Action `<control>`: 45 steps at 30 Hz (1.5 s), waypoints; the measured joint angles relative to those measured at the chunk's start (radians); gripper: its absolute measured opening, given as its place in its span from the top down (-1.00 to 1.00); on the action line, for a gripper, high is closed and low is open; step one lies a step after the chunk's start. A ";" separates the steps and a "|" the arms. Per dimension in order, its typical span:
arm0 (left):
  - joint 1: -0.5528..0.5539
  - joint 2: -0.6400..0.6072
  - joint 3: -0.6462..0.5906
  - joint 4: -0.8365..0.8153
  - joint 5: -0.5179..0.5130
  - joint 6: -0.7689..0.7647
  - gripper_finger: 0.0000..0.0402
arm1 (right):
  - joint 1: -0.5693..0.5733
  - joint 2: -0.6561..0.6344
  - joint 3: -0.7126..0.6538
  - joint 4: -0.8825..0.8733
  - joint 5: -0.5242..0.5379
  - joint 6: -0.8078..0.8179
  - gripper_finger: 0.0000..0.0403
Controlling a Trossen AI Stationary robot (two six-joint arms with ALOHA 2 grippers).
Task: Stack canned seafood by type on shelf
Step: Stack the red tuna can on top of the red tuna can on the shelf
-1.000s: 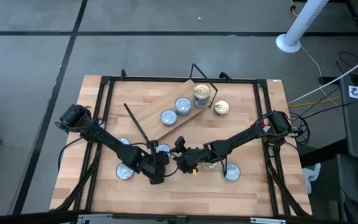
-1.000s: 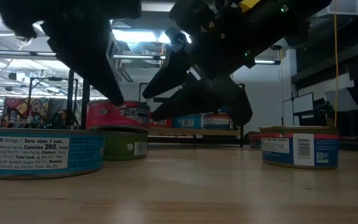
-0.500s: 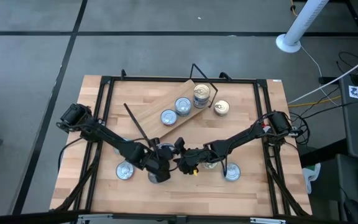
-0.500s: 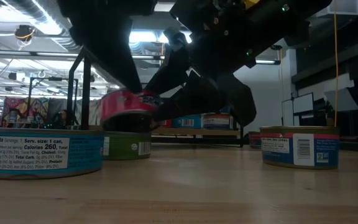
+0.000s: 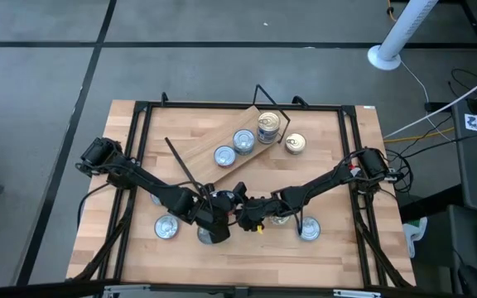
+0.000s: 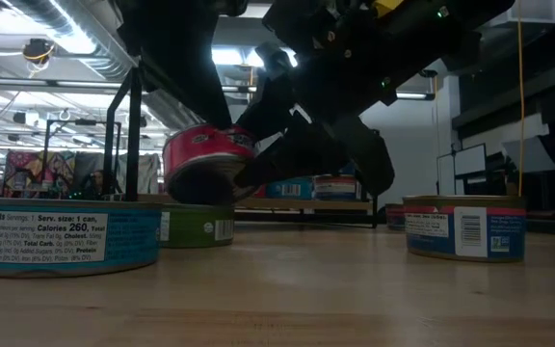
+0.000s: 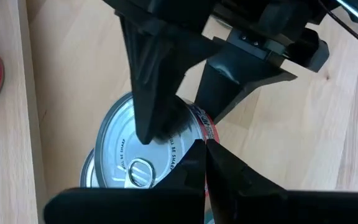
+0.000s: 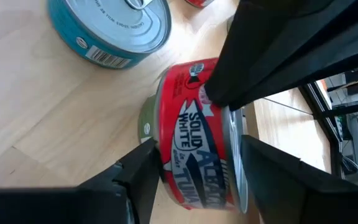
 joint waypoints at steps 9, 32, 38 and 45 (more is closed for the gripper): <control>0.000 -0.003 0.001 -0.002 -0.001 0.000 0.98 | 0.002 0.000 0.000 -0.002 0.007 -0.008 0.38; 0.019 -0.053 0.263 -0.185 -0.004 0.254 0.37 | 0.001 -0.010 0.122 -0.277 0.069 0.003 0.35; 0.025 -0.089 0.282 -0.245 -0.006 0.251 0.37 | 0.000 -0.009 0.247 -0.514 0.078 0.001 0.35; 0.027 -0.161 0.282 -0.257 -0.018 0.262 0.37 | 0.000 -0.009 0.361 -0.689 0.108 -0.004 0.34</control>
